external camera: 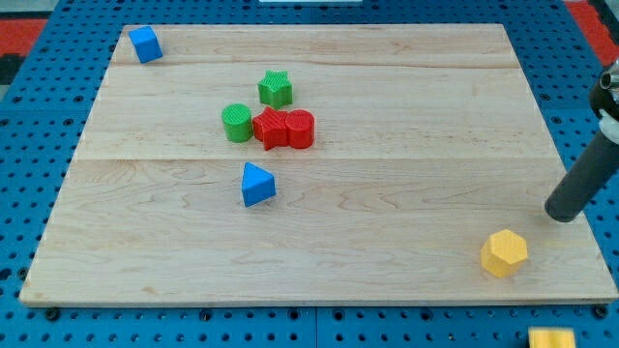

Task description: Move the yellow hexagon slightly left and up

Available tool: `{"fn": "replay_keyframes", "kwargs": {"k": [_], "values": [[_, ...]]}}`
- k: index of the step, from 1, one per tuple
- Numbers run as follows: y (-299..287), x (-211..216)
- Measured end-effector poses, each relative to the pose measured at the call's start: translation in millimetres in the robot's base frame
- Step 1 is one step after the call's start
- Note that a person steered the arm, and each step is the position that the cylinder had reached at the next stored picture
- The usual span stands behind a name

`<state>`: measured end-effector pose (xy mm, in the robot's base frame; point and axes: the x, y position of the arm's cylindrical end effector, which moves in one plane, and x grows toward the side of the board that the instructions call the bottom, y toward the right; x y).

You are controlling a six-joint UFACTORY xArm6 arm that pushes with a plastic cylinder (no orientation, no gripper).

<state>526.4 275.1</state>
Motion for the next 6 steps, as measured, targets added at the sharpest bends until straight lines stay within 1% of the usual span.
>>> {"fn": "replay_keyframes", "kwargs": {"k": [1, 2, 3, 4, 5, 6], "values": [[37.1, 40.7], [70.1, 44.8], [6.0, 83.0], [-37.0, 88.5], [-60.7, 47.8], [-89.3, 31.2]]}}
